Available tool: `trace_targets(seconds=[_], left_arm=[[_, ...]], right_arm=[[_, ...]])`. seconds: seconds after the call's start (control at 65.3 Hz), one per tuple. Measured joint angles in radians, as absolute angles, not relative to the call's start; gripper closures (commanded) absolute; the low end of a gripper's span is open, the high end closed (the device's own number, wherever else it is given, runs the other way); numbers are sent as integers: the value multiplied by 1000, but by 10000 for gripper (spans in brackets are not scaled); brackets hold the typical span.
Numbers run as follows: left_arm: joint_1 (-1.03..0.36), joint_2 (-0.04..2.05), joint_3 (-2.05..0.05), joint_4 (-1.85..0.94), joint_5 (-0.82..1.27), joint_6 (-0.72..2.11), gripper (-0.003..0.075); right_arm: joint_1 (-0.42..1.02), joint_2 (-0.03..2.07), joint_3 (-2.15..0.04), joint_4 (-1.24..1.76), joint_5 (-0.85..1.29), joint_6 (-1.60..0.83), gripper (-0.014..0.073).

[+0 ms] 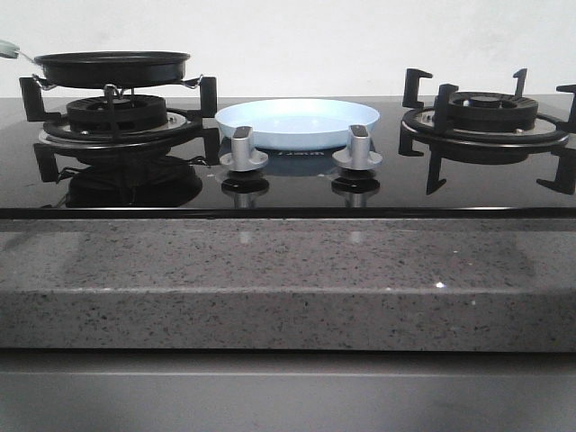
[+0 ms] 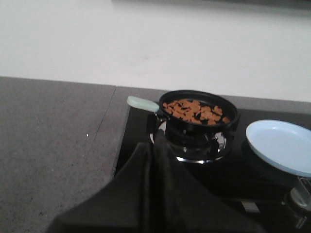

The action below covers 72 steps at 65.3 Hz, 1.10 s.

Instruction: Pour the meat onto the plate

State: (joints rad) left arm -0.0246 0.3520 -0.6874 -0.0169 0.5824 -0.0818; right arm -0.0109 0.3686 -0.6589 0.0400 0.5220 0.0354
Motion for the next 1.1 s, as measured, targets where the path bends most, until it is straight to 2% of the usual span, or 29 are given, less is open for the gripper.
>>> trace_targets(seconds=[0.444,0.49,0.582,0.643,0.704,0.75,0.796,0.888,0.934,1.103], left_arm=[[-25,512,-681,-15,600,-82,740],[-25,519,-680,-15,600,-82,740],[-25,535,-680,-6,600,-82,720],[-25,543,-680,6,600,-82,664],[-25,550,-680,18,600,-82,574],[-25,555,-680,26,600,-82,495],[-25,559,-678,30,600,-82,375],[-25,571,-678,34,599,-82,211],[-25,576,-678,34,596,-82,169],[-25,613,-678,30,594,-82,167]], right_arm=[[-11,546,-638,40,605,35,701],[-11,553,-638,40,622,35,677],[-11,565,-638,40,642,35,540],[-11,569,-638,40,648,35,389],[-11,571,-638,40,657,35,265],[-11,571,-638,40,661,35,179],[-11,571,-638,40,666,35,125],[-11,571,-638,40,669,35,111],[-11,571,-638,40,672,35,113],[-11,571,-638,40,682,35,113]])
